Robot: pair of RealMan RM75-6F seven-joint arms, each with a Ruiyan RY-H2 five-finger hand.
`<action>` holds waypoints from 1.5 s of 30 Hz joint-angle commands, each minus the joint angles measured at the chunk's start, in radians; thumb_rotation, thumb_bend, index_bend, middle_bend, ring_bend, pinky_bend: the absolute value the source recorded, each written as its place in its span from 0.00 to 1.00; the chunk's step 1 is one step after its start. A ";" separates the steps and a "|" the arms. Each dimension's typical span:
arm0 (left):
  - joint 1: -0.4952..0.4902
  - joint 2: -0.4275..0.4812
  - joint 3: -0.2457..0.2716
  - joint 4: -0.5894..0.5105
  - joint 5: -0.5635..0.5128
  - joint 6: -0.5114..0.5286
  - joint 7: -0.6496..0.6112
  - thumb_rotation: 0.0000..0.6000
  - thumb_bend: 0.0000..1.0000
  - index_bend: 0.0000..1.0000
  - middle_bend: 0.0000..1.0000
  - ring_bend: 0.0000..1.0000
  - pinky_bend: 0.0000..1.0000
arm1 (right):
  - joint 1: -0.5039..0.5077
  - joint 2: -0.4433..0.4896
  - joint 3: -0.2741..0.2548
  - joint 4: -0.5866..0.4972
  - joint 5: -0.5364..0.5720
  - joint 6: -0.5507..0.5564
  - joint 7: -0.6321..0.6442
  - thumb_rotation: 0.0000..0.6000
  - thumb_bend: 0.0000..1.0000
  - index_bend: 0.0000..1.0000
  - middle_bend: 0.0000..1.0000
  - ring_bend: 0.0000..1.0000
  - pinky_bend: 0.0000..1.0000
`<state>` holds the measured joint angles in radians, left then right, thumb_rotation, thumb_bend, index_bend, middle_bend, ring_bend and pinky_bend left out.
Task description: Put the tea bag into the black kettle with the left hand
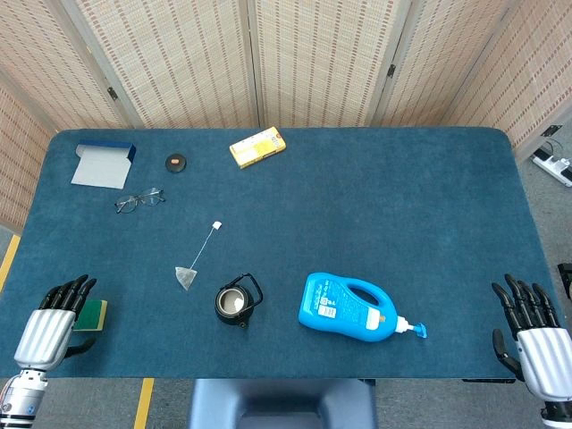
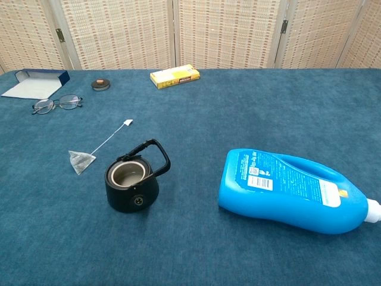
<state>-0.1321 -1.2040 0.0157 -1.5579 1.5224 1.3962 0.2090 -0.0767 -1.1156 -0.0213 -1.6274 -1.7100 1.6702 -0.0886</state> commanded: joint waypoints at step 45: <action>-0.705 -0.298 -0.159 0.644 0.097 -0.503 -0.951 1.00 0.41 0.50 1.00 1.00 1.00 | 0.113 0.053 0.022 0.009 0.054 -0.162 0.186 1.00 0.58 0.00 0.00 0.00 0.00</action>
<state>-0.7994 -1.4716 -0.1496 -0.9516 1.6223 0.9303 -0.7021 0.0283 -1.0676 -0.0063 -1.6214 -1.6669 1.5190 0.0882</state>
